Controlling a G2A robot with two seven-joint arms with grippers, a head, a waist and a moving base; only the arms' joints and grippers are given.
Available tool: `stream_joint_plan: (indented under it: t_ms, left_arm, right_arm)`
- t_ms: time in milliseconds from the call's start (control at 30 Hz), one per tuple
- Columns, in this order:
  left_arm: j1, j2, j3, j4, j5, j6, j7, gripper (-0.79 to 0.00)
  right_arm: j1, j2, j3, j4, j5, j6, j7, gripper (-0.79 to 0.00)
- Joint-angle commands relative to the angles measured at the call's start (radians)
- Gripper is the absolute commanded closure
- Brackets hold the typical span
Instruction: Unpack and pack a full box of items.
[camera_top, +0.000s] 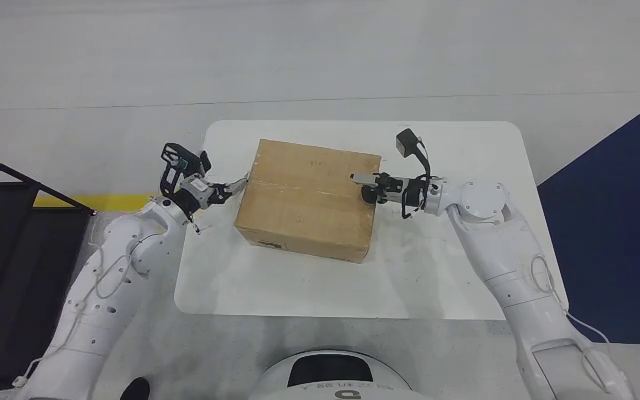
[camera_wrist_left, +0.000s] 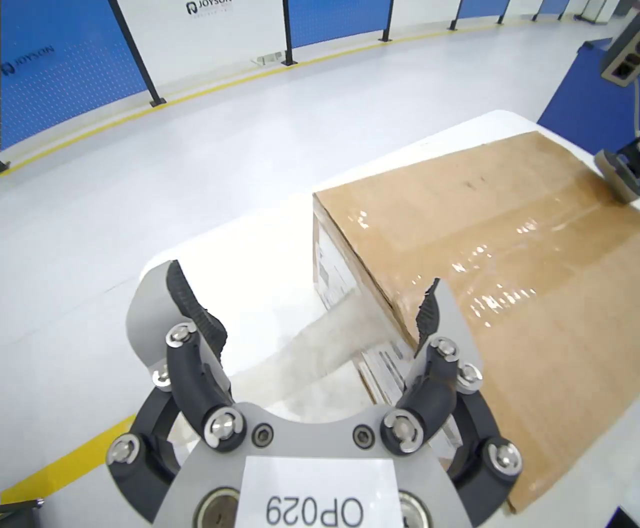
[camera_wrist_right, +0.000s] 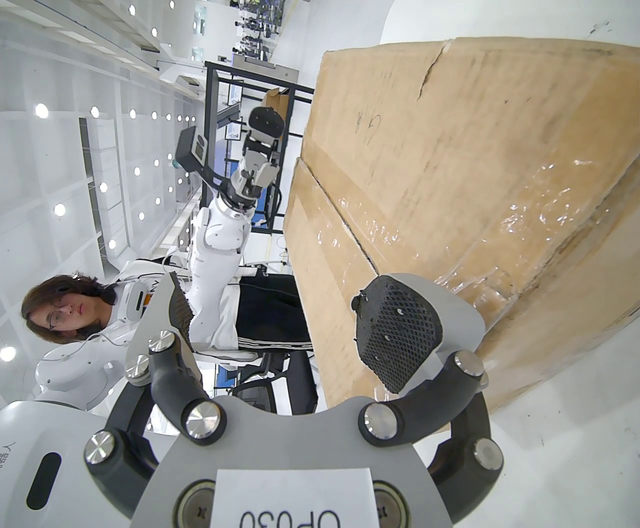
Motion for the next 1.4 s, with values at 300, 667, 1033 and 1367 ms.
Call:
stream_joint_plan:
  t_ms: [300,667,1033,1367]
  left_arm:
    - [0.02,-0.008,0.032,0.01,0.113,0.079,-0.049,-0.785]
    - [0.054,-0.01,-0.063,0.03,-0.087,-0.076,0.157,-0.785]
    - [0.066,-0.013,-0.018,0.022,0.1,0.073,-0.083,-0.785]
    - [-0.085,-0.059,0.086,0.142,0.031,0.203,-0.081,-0.785]
  right_arm:
    - [0.0,0.0,0.0,0.0,0.0,0.0,0.0,-0.785]
    - [0.0,0.0,0.0,0.0,0.0,0.0,0.0,-0.785]
    - [0.0,0.0,0.0,0.0,0.0,0.0,0.0,-0.785]
    - [0.0,0.0,0.0,0.0,0.0,0.0,0.0,-0.785]
